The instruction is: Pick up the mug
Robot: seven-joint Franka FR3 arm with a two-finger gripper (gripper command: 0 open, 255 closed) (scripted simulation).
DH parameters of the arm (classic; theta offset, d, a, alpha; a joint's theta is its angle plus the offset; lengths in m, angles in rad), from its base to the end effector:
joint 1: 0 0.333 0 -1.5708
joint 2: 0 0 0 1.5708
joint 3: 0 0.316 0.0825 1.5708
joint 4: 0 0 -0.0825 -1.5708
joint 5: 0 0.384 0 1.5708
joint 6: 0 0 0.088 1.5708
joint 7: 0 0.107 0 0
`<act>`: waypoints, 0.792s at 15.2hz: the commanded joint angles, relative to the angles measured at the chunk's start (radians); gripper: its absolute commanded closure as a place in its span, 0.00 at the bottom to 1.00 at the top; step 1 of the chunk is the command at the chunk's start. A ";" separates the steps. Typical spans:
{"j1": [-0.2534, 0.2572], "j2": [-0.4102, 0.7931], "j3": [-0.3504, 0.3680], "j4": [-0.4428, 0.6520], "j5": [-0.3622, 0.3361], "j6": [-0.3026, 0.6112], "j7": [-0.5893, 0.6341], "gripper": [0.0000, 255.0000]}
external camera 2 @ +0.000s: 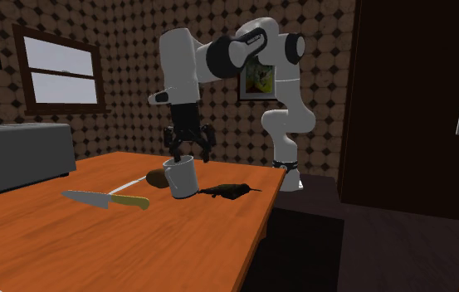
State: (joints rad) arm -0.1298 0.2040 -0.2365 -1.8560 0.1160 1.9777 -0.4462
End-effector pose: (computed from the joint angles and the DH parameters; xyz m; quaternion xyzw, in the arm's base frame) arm 0.5662 -0.2025 0.4075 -0.9987 -0.0164 0.0234 0.0411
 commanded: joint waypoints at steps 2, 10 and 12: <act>-0.001 0.014 0.001 -0.023 0.006 0.037 -0.006 0.00; -0.002 0.021 0.001 -0.036 0.008 0.056 -0.009 1.00; -0.002 0.021 0.001 -0.036 0.008 0.056 -0.009 1.00</act>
State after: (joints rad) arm -0.1314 0.2247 -0.2350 -1.8921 0.1243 2.0339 -0.4554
